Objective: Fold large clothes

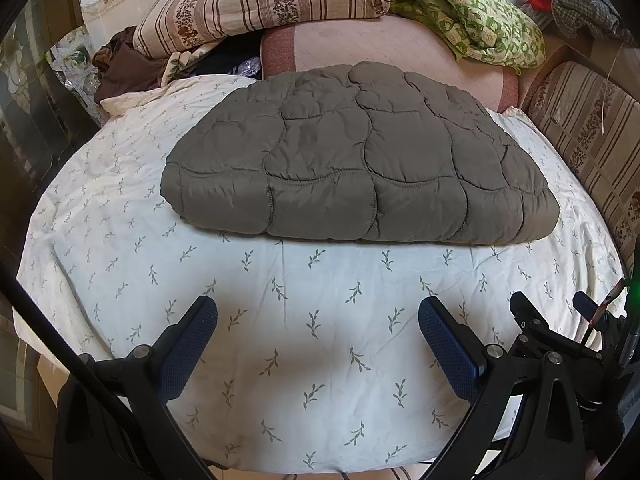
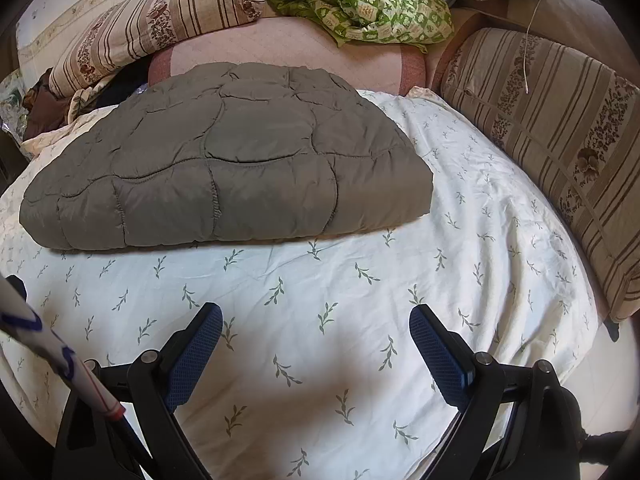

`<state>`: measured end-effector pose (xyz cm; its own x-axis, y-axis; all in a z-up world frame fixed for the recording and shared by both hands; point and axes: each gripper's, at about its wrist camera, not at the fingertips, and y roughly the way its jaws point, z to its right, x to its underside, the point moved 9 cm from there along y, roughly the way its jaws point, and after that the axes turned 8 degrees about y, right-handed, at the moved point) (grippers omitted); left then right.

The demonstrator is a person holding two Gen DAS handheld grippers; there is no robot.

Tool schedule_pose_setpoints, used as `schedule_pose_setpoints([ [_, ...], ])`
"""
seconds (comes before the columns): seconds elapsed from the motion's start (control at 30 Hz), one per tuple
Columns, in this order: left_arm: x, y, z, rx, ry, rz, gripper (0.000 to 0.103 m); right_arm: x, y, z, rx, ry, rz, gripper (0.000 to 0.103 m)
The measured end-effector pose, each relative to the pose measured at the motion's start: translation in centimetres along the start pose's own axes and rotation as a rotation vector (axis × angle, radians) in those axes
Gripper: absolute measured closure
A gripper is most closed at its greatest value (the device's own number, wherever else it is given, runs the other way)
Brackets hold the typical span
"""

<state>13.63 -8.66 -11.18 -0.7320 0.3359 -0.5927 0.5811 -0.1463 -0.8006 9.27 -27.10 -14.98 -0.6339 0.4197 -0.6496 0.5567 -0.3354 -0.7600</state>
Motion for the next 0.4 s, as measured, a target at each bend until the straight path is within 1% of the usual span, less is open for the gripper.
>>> schedule_pose_setpoints([
  [0.3, 0.15, -0.15, 0.68, 0.000, 0.017, 0.006, 0.003, 0.14, -0.21, -0.05, -0.014, 0.000, 0.005, 0.006],
  [0.4, 0.22, 0.04, 0.94, 0.000, 0.024, -0.004, 0.003, 0.34, -0.15, -0.20, -0.014, -0.005, 0.003, 0.006],
])
